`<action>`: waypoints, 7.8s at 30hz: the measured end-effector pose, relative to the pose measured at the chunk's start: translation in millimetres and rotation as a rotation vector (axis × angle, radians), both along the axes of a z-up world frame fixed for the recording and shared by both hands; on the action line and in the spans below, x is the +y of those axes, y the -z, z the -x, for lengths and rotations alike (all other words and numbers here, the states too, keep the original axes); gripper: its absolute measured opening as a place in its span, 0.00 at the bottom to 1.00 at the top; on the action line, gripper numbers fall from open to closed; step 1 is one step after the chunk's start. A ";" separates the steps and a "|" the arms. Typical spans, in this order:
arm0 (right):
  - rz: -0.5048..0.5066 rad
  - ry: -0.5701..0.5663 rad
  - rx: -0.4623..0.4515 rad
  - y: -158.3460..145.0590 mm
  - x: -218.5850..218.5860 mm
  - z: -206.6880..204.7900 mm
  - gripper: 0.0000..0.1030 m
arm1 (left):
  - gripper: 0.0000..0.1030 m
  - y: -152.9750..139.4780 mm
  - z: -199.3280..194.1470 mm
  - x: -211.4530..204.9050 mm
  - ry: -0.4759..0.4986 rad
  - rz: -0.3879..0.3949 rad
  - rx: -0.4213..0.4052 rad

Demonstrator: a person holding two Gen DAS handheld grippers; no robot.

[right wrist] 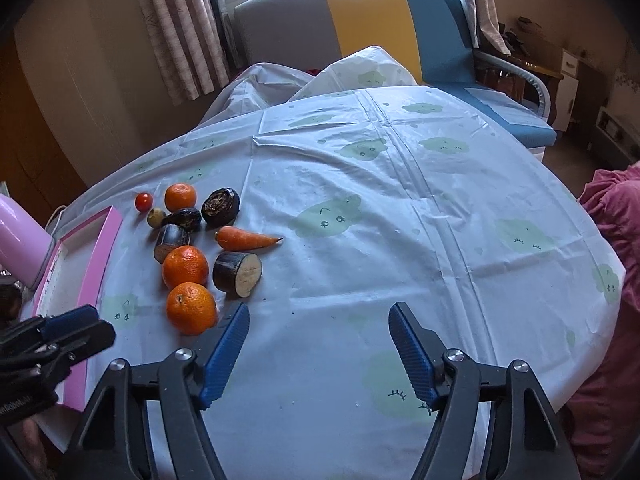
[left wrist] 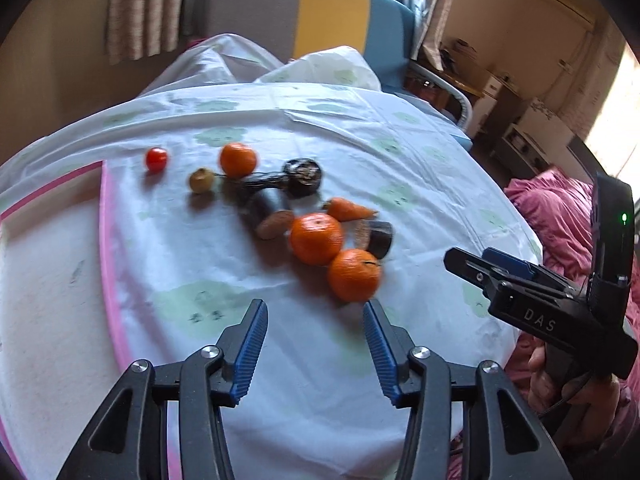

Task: Organize fruits
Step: 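Grasp the mandarin with the left gripper while the right gripper grasps an eggplant slice, then carry the mandarin into the tray and release it with the left gripper, then lower the eggplant slice into the tray and open the right gripper, then grasp the second mandarin with the left gripper, then place the mandarin in the tray with the left gripper while the right gripper grasps the carrot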

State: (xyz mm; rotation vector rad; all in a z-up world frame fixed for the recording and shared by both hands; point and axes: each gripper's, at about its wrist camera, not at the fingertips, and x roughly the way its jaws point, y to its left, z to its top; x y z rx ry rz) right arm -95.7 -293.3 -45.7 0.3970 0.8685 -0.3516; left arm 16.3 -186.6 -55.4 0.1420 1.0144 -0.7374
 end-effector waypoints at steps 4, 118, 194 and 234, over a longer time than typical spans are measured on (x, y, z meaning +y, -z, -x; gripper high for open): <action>-0.041 0.021 -0.013 -0.2 -10.6 2.1 0.71 | 0.49 7.4 0.7 -23.2 0.046 -0.010 0.001; 0.270 -0.535 -0.144 -42.6 265.5 -113.8 0.58 | 0.44 -31.1 -0.1 255.6 -0.716 -0.006 -0.168; -0.058 -0.140 -0.018 7.9 -2.7 -69.4 0.37 | 0.44 38.4 -56.3 -52.8 -0.050 -0.034 0.037; 0.237 -0.417 0.151 22.7 64.4 -114.7 0.28 | 0.43 -14.2 -35.3 90.8 -0.325 -0.038 -0.099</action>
